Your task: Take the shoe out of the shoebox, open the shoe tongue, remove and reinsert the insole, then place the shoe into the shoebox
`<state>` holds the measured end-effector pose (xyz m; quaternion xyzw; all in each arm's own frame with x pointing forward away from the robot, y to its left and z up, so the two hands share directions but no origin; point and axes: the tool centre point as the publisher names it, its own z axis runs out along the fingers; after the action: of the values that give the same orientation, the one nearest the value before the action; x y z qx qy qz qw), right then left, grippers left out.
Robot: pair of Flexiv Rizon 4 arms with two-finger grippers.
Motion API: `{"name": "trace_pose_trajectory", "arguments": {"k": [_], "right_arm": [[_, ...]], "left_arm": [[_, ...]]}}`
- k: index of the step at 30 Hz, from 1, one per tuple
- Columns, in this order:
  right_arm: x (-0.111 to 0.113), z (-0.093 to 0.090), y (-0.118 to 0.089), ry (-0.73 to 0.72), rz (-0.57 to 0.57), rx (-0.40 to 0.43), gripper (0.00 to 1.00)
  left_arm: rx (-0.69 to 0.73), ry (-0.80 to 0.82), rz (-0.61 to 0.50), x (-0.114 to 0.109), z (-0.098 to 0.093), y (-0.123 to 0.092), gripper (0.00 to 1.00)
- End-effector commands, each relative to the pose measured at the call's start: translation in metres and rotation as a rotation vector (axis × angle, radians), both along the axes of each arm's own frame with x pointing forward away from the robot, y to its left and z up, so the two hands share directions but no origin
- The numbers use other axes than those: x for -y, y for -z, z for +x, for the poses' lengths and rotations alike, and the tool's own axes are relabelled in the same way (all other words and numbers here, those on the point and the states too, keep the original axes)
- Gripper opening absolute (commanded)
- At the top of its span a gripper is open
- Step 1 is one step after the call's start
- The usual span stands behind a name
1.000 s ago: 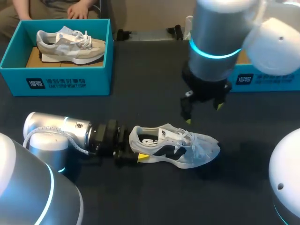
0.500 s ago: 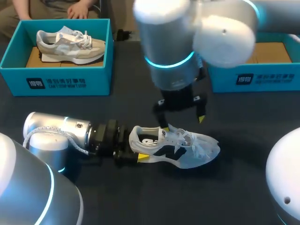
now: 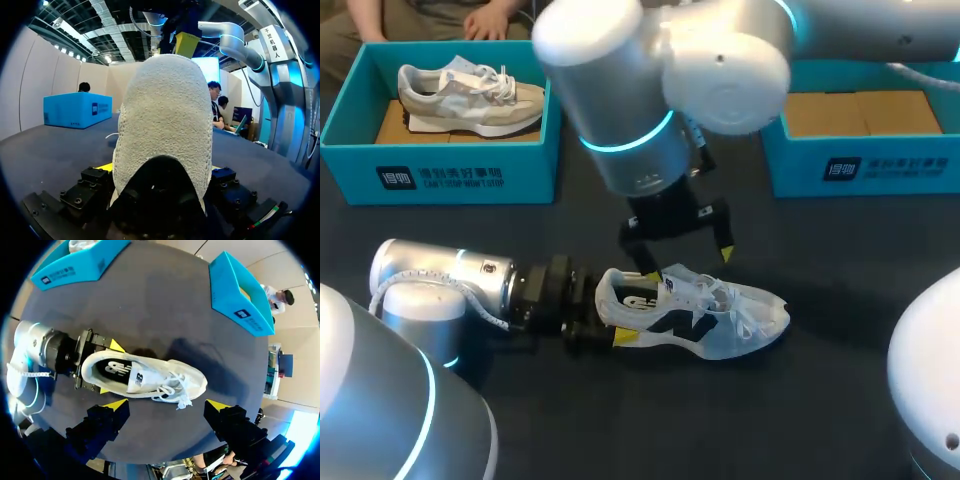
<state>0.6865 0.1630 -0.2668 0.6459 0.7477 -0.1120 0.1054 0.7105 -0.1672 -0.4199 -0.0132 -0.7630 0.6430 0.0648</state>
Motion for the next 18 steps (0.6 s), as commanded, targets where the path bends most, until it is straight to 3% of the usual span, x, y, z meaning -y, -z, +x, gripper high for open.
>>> {"name": "trace_pose_trajectory", "arguments": {"k": [1, 18], "right_arm": [[-0.012, 0.004, 0.009, -0.008, -0.074, 0.017, 1.00], [-0.019, 0.016, 0.039, 0.023, -0.113, 0.091, 1.00]], "left_arm": [[0.001, -0.004, -0.001, 0.000, -0.001, 0.000, 0.00], [0.001, -0.004, -0.001, 0.000, -0.001, 0.000, 0.00]]}}
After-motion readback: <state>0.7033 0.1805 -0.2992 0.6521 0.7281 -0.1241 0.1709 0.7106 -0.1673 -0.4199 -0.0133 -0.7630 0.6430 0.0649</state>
